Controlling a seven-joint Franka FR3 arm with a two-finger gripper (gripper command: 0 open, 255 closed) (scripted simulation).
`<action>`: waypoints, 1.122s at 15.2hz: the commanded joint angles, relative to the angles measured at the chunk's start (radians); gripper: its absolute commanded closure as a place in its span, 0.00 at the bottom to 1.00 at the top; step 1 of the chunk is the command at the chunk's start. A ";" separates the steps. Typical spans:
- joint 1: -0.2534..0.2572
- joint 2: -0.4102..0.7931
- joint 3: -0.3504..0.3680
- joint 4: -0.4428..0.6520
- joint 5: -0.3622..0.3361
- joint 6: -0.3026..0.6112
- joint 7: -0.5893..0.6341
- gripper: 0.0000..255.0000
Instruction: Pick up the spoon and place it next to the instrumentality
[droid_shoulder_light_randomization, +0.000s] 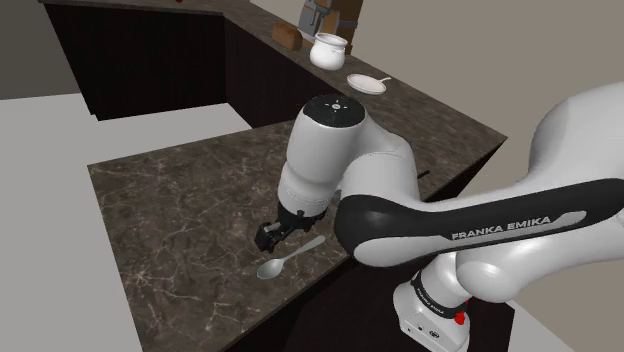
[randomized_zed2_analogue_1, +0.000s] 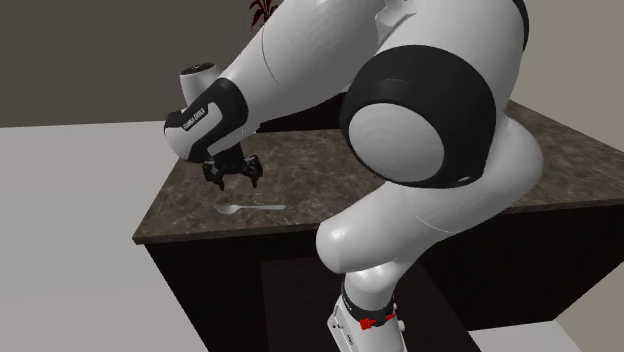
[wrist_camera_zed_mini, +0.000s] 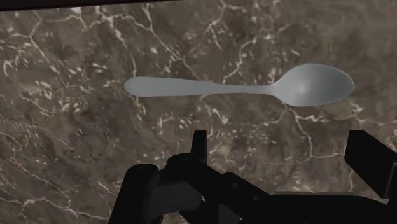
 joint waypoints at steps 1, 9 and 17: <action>-0.020 0.062 0.056 0.014 -0.023 0.061 0.060 0.00; -0.093 0.218 0.166 0.022 -0.132 0.204 0.188 0.00; -0.114 0.254 0.183 0.012 -0.168 0.243 0.214 0.00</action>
